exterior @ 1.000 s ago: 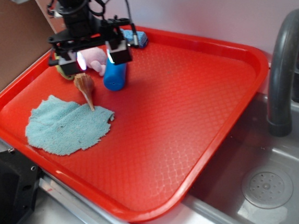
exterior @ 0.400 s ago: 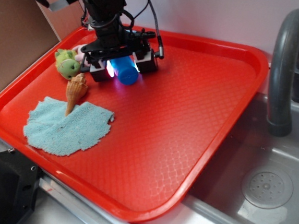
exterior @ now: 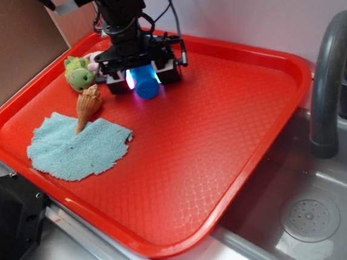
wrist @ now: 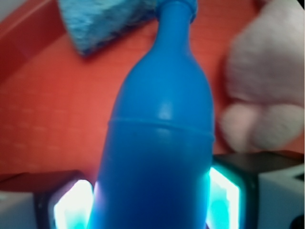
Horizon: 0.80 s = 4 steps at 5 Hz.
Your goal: Grab the blue bottle.
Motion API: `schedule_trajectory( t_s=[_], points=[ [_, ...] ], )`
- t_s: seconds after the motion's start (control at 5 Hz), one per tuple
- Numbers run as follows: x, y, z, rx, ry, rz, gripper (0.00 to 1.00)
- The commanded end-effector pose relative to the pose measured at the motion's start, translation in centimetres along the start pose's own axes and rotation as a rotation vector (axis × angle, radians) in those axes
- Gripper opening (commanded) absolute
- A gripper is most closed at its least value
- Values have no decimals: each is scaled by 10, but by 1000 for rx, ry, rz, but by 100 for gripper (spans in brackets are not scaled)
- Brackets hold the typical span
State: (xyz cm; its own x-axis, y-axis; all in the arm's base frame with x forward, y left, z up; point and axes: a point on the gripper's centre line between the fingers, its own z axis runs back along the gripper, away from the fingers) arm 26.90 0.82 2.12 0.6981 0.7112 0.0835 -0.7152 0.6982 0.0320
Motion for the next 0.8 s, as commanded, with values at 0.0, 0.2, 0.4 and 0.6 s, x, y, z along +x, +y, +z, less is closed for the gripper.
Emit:
schedule_trajectory(
  t_s=[0.0, 0.2, 0.4, 0.6],
  points=[
    [-1, 9, 105, -75, 29, -361, 0],
    [-32, 12, 152, -126, 31, -609, 0],
    [-58, 27, 191, -161, -46, -672, 0],
    [-66, 39, 202, -203, -65, -650, 0]
  ],
)
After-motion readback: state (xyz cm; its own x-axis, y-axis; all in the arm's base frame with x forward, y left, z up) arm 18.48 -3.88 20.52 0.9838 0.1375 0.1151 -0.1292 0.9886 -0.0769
